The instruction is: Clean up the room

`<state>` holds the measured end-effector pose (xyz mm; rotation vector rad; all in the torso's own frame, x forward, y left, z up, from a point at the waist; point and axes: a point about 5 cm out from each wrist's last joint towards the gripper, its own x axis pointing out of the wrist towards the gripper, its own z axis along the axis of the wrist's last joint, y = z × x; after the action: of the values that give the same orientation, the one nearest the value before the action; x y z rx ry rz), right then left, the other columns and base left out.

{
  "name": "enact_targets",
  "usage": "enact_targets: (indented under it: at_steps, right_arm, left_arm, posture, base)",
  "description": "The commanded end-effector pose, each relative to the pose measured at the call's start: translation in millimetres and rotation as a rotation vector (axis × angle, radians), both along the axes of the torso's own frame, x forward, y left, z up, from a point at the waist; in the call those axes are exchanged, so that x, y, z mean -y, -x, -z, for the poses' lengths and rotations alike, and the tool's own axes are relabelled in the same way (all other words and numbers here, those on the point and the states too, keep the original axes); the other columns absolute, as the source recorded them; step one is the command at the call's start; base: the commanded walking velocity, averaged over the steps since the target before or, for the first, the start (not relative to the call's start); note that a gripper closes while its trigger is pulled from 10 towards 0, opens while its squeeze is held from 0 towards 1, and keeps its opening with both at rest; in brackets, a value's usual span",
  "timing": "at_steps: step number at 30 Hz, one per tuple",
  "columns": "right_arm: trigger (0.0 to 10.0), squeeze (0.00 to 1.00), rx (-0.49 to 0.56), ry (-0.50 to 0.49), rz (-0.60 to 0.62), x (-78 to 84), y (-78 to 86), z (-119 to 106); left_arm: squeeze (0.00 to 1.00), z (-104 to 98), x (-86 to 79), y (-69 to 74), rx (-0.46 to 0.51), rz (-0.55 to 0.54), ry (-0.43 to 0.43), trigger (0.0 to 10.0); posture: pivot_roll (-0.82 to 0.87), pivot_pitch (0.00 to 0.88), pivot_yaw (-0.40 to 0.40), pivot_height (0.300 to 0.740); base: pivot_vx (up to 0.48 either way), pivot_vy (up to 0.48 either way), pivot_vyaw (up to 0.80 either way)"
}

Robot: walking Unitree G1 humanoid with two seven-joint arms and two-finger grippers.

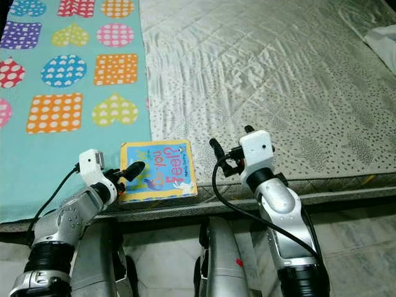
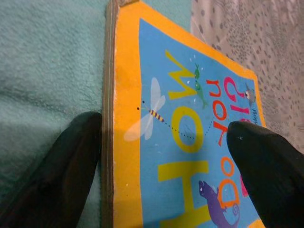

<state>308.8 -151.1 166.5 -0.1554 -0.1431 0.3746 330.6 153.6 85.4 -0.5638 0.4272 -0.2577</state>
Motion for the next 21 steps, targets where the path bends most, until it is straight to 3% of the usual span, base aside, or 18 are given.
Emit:
enact_targets:
  at_steps: [1,2,4,5,6,7,8,9,10,16,21]
  right_arm:
    - [10.0,0.00,-0.041,-0.039,-0.042,0.8,4.8,3]
    - [10.0,0.00,-0.049,-0.051,-0.060,-0.4,5.6,2]
    - [10.0,0.00,-0.082,-0.075,-0.130,-4.7,9.3,2]
    - [10.0,0.00,-0.120,-0.080,-0.203,-7.5,14.7,2]
    - [10.0,0.00,-0.133,-0.079,-0.225,-8.1,16.5,3]
    - [10.0,0.00,-0.139,-0.076,-0.237,-8.1,17.7,3]
    - [10.0,0.00,-0.142,-0.073,-0.245,-7.5,19.1,3]
    - [10.0,0.00,-0.141,-0.072,-0.247,-6.6,20.0,3]
    - [10.0,0.00,-0.142,-0.069,-0.251,-5.8,20.6,3]
    - [10.0,0.00,-0.146,-0.054,-0.232,-0.4,20.9,1]
    - [10.0,0.00,-0.142,-0.050,-0.239,-3.0,21.7,-1]
  left_arm:
    - [0.00,11,9.4,4.5,-0.049,0.039,0.052,8.2]
    - [0.00,12,10.1,4.3,-0.052,0.042,0.062,8.2]
    - [0.00,12,11.7,3.4,-0.057,0.046,0.087,4.1]
    - [0.00,11,14.9,2.0,-0.062,0.057,0.143,3.2]
    - [0.00,11,16.0,1.5,-0.065,0.060,0.165,3.2]
    - [0.00,11,16.7,1.0,-0.067,0.062,0.182,3.5]
    - [0.00,10,17.9,0.3,-0.069,0.065,0.211,6.2]
    - [0.00,9,18.6,-0.4,-0.071,0.066,0.230,9.5]
    - [0.00,9,18.8,-1.5,-0.072,0.066,0.245,10.0]
    - [0.00,10,14.9,-5.9,-0.090,0.026,0.405,10.0]
    - [0.00,12,11.0,-7.3,-0.129,0.003,0.589,10.0]
  posture:
    - [-0.16,0.222,-0.078,0.566]
    - [-0.17,0.222,-0.077,0.566]
    - [-0.17,0.222,-0.077,0.566]
    - [-0.18,0.222,-0.077,0.566]
    - [-0.18,0.222,-0.077,0.566]
    - [-0.18,0.222,-0.077,0.566]
    - [-0.19,0.222,-0.077,0.566]
    - [-0.19,0.222,-0.077,0.566]
    - [-0.19,0.222,-0.076,0.566]
    - [-0.20,0.222,-0.073,0.566]
    - [-0.20,0.223,-0.072,0.566]
  base:
    - [0.000,0.000,0.00]
    - [0.000,0.000,0.00]
    - [0.000,0.000,0.00]
    - [0.000,0.000,0.00]
    - [0.000,0.000,0.00]
    - [0.000,0.000,0.00]
    - [0.000,0.000,0.00]
    - [0.000,0.000,0.00]
    - [0.000,0.000,0.00]
    - [0.000,0.000,0.00]
    - [0.000,0.000,0.00]
